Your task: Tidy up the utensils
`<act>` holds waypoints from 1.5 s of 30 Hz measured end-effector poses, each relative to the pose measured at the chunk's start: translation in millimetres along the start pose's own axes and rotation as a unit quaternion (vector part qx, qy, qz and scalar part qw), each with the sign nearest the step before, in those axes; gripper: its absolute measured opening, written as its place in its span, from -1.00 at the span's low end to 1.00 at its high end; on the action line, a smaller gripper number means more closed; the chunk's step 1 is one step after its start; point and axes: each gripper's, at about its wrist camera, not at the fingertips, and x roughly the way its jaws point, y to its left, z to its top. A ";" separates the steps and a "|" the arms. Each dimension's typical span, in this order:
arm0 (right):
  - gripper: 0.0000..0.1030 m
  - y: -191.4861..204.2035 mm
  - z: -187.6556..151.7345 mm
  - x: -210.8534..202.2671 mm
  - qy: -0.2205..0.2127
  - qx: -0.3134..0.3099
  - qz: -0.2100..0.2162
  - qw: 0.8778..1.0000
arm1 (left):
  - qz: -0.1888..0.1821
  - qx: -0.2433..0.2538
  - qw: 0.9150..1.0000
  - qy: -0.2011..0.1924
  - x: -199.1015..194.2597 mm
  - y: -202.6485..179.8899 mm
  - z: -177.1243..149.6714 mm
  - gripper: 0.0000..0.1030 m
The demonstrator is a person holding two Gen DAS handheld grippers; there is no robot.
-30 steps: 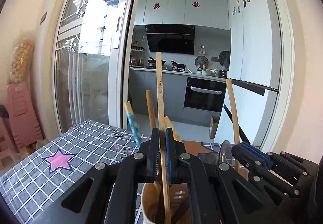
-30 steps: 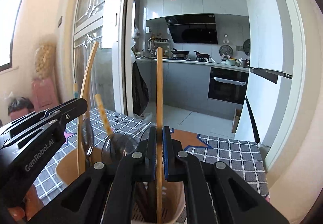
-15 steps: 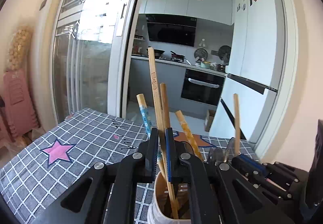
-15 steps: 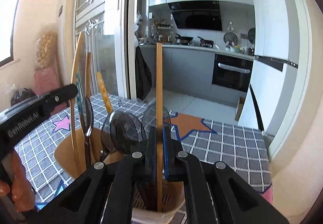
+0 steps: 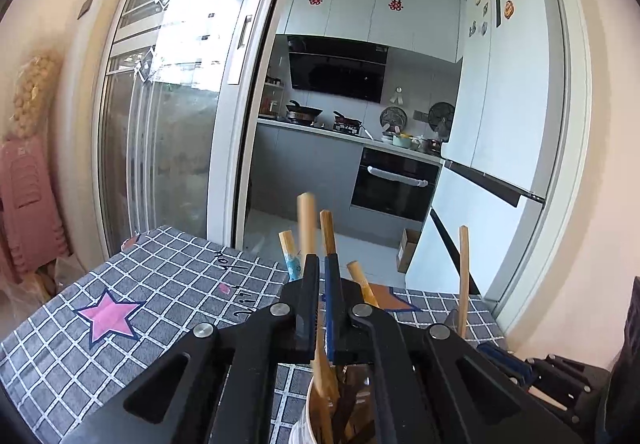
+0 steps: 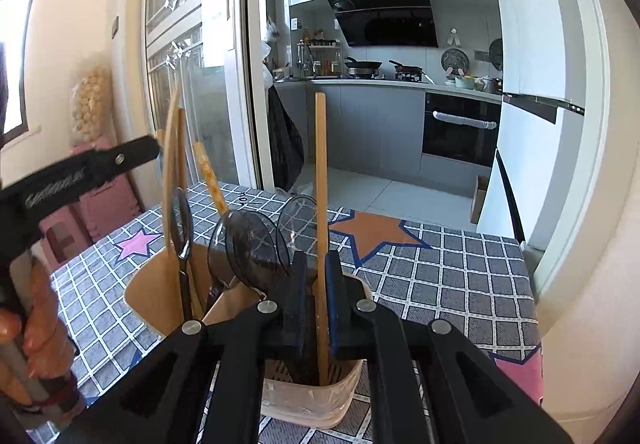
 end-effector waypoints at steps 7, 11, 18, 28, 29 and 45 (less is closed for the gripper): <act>-0.72 -5.3 1.3 -3.6 0.011 0.015 0.012 1.000 | 0.016 0.015 1.000 0.016 -9.4 5.3 -20.4 -0.36; -0.40 -10.7 1.7 -8.7 0.015 0.036 0.018 0.999 | 0.022 0.031 0.999 0.035 -15.4 6.9 -24.5 -0.36; -0.20 -12.7 0.1 -22.8 0.018 0.058 0.013 0.998 | 0.039 0.050 0.997 0.047 -31.3 8.0 -28.5 -0.36; -0.07 -7.3 -11.2 -45.2 0.033 0.062 -0.008 0.998 | 0.060 0.073 0.992 0.085 -50.6 14.5 -39.6 -0.36; -0.07 -6.8 -13.2 -47.0 0.036 0.063 -0.008 0.997 | 0.062 0.075 0.991 0.088 -52.9 15.1 -41.0 -0.35; -0.05 3.9 -51.1 -63.5 0.090 0.085 -0.026 0.992 | 0.077 0.085 0.982 0.147 -75.6 26.0 -72.3 -0.35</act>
